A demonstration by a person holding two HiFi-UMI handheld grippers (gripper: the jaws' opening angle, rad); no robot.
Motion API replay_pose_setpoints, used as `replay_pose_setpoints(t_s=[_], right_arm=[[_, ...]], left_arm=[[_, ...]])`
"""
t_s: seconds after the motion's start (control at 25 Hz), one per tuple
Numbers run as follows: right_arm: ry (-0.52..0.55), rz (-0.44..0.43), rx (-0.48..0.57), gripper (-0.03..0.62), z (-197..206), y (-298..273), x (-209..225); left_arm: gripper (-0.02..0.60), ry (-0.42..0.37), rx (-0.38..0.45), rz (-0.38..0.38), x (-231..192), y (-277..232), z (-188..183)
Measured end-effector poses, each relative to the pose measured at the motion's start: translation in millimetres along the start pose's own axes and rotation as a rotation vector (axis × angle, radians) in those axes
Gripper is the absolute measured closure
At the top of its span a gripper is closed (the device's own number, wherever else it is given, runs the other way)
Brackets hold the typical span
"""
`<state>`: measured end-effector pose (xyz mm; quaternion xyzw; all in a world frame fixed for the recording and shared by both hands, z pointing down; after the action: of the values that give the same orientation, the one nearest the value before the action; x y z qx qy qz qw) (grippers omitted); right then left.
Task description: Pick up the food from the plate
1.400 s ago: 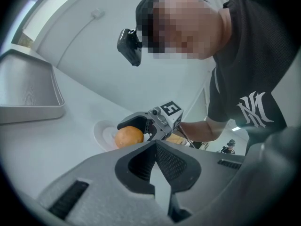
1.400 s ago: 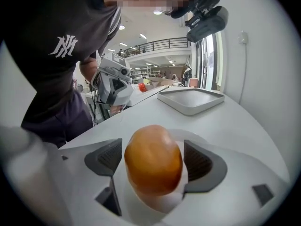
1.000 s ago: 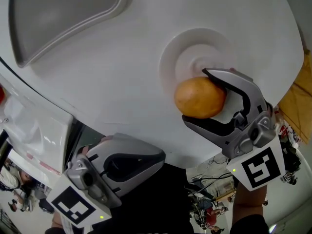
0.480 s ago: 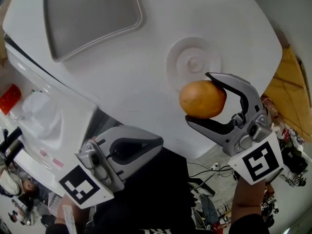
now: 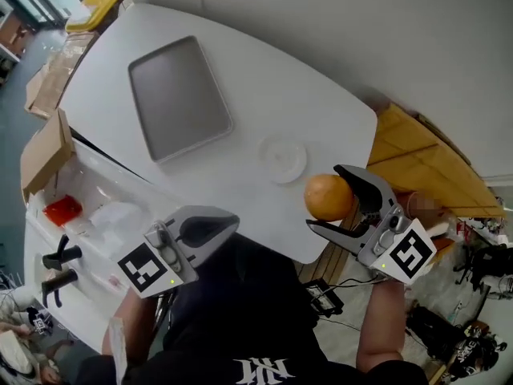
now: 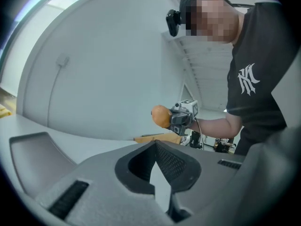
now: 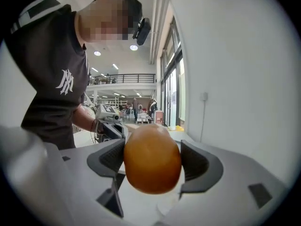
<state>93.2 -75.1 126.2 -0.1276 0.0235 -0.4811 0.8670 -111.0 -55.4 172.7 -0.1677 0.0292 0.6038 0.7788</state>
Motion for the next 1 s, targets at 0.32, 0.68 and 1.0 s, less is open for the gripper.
replay_pose_setpoints(t_s=[0.32, 0.68, 1.0], right_arm=[[-0.050, 0.020, 0.296, 0.227, -63.8, 138.1, -95.5], [-0.093, 0.121, 0.570, 0.227, -44.3, 289.5, -204.9], [-0.161, 0.198, 0.694, 0.227, -14.9, 341.7, -266.8]], left_arm=[[0.577, -0.148, 0.096, -0.002, 105.3, 8.9, -81.9], [0.577, -0.202, 0.208, 0.063, 247.8, 18.0, -103.2], [0.577, -0.193, 0.194, 0.093, 300.1, 25.9, -85.1]])
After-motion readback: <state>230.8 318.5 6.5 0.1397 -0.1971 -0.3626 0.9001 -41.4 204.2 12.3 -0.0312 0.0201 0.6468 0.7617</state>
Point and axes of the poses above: the fingertips, and each gripper's own axes: y backward along the fingers, x to its right, z out of its underside, the point moved 5 cm from there along y, backward along the fingers, and after that the axes turned 4 degrees about -y, right-handed, at the moved point
